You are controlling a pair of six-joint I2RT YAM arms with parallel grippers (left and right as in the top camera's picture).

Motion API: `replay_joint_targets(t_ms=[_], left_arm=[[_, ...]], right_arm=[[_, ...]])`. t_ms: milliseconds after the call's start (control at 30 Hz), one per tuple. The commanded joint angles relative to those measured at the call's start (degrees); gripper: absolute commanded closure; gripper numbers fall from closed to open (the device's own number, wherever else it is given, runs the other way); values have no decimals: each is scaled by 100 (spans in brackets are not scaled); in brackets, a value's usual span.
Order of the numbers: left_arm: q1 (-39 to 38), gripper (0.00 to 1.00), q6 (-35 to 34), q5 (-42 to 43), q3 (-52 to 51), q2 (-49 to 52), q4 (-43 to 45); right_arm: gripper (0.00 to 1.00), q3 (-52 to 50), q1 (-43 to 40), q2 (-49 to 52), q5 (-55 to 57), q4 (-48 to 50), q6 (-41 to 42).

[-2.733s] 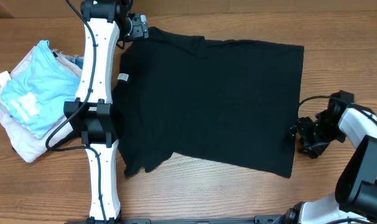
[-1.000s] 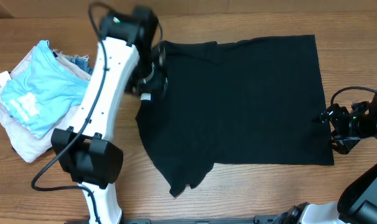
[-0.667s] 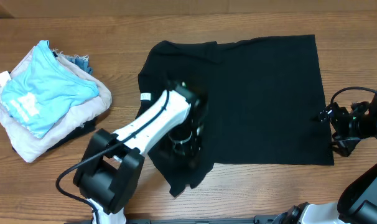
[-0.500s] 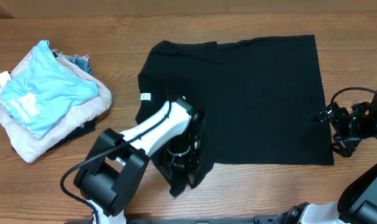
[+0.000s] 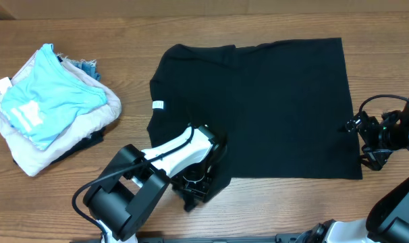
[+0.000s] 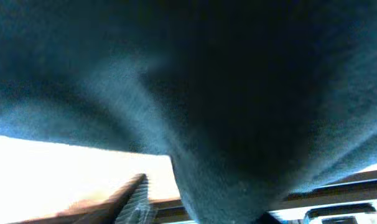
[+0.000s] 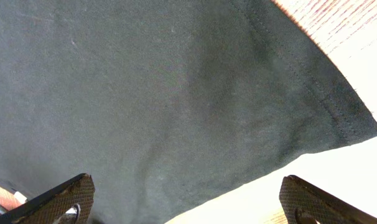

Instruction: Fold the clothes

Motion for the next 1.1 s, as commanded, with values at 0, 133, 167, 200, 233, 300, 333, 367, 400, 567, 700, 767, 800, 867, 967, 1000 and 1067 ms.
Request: replay_joint_targets(t_ms=[0,133,167,200,233,300,333,367,400,567,700,767,800,867,967,1000,1067], left_arm=[[42,89,-114,-70,44,-168,-173],[273,96,-107,-120,476,-562,-479],[385,96,-103,-138,616,-715,-496],[479,95,-90,-166,710,-831,-501],[643,93,-79,-240,835,-1012,-494],[804,92,-63,-372,885,-1154,-450],[905,92,-61,-402,885,-1202,-422],[979,92,-17,-398,885,-1207,-417],[1029,92,35,-400,885,-1207,-417],[1071,92,46,-402,885,-1207,-313],[1071,91,46,-402,885,-1207,-280],[1071,91,46,-400,885,-1207,-282],[1071,91,46,-400,885,-1207,-282],[1071,91,46,-400,885,-1207,-234],[1071,91,44,-400,885,-1207,-168],[1071,91,46,-402,885,-1207,-184],[1071,92,44,-402,885,-1207,-181]], right_arm=[[1,136,15,-129,17,39,0],[2,133,15,-127,284,48,24],[1,103,15,-127,433,52,168],[0,66,15,-127,529,74,284],[0,-74,15,-120,739,210,420],[0,-369,13,-98,824,472,649],[0,-535,15,-74,776,562,772],[0,-669,15,-55,713,651,778],[1,-804,15,-33,704,734,780],[8,-1440,15,-28,931,1034,1130],[20,-1685,13,-28,1556,1150,1633],[23,-1709,11,-28,1687,1150,1703],[24,-1716,9,-28,1731,1215,1742],[36,-1792,11,-28,1768,1447,1875],[64,-2035,11,-28,1650,1746,1928],[77,-2052,11,-28,1692,1742,1917],[92,-2052,11,-48,1707,1746,1910]])
